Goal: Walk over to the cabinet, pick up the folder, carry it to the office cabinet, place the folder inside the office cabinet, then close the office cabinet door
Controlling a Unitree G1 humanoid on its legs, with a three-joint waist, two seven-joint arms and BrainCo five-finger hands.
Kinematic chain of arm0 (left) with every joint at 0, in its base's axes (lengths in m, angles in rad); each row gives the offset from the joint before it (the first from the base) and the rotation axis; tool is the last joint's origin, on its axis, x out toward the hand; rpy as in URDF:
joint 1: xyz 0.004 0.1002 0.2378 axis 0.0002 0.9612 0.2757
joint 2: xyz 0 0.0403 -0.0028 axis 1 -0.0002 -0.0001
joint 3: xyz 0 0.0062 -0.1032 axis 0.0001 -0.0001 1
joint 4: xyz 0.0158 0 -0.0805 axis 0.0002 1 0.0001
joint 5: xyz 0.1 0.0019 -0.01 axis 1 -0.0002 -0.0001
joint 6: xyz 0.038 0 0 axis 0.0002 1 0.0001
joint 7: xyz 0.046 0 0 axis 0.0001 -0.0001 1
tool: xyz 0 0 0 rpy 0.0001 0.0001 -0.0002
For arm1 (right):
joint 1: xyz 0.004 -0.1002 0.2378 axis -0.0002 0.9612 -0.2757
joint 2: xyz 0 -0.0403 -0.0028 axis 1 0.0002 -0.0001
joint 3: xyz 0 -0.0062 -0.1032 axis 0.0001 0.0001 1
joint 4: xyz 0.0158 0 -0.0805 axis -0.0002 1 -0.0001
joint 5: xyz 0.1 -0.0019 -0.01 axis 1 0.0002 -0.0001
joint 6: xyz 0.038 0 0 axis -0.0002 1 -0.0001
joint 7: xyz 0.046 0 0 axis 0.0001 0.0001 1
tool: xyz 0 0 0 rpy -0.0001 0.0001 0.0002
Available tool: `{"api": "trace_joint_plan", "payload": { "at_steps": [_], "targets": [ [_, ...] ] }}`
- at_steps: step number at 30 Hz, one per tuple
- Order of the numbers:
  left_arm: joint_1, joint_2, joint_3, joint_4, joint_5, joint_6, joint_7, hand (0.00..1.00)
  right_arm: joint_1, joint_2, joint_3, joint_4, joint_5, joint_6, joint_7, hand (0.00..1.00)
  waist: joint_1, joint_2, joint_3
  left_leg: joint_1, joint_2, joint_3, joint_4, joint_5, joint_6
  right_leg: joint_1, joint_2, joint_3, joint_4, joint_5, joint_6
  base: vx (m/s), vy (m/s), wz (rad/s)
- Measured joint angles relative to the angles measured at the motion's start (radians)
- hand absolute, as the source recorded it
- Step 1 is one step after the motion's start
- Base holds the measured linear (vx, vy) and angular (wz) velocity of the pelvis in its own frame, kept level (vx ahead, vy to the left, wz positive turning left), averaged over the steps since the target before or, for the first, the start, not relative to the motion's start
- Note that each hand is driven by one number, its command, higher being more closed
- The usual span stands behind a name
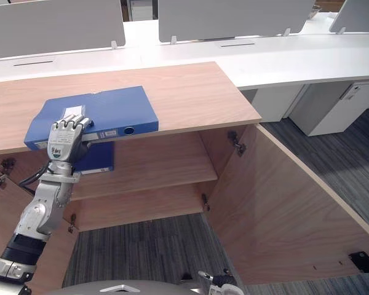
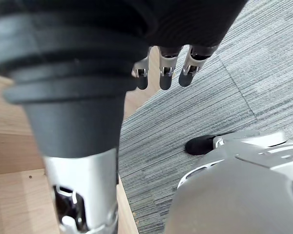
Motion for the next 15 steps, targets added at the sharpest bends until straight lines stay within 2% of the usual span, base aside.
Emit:
{"api": "trace_joint_plan", "payload": {
  "at_steps": [5,7,9,12,13,15],
  "targets": [
    [0.1,-0.078,-0.043,-0.163,-0.107,-0.039,0.005,1.0,0.002,0.002,0.013,0.001,0.007,-0.001,-0.008,0.0,0.007,-0.005,0.002,0.007,0.0,-0.001,0.004,-0.001,0.002,0.01,-0.002,0.006,0.005,0.002,-0.002,0.0,0.0,-0.01],
    [0.128,-0.114,-0.082,-0.232,-0.168,-0.067,0.01,1.0,0.004,0.003,0.027,0.001,0.006,-0.003,-0.012,0.0,0.021,-0.005,0.002,0.006,0.0,0.006,0.012,-0.008,0.003,0.008,-0.003,0.019,0.006,0.003,0.002,-0.01,-0.003,-0.09],
    [0.158,-0.178,-0.153,-0.321,-0.266,-0.117,0.017,1.0,0.007,0.001,0.036,0.001,0.006,-0.005,-0.023,0.0,0.029,-0.007,0.0,0.001,0.0,0.007,0.027,-0.018,0.003,0.008,-0.005,0.024,0.007,0.003,0.004,-0.04,-0.013,-0.05],
    [0.179,-0.225,-0.218,-0.385,-0.398,-0.178,0.014,1.0,0.006,-0.001,0.051,0.0,0.006,-0.006,-0.029,0.0,0.029,-0.004,-0.008,-0.007,0.002,0.008,0.03,-0.018,0.002,-0.008,-0.005,0.029,0.027,-0.007,0.007,-0.01,-0.005,-0.01],
    [0.181,-0.243,-0.24,-0.397,-0.476,-0.205,0.01,1.0,0.006,-0.002,0.053,-0.002,0.007,-0.007,-0.031,0.0,0.029,-0.002,-0.01,-0.01,0.002,0.008,0.035,-0.019,0.002,-0.008,-0.005,0.031,0.032,-0.008,0.008,0.0,-0.017,-0.04],
    [0.185,-0.264,-0.256,-0.398,-0.569,-0.224,0.004,1.0,0.007,-0.002,0.078,-0.007,0.007,-0.016,-0.041,0.0,0.03,0.001,-0.012,-0.009,0.004,0.009,0.04,-0.021,0.002,-0.008,-0.003,0.038,0.035,-0.008,0.008,-0.01,-0.018,-0.07]
  ]
}}
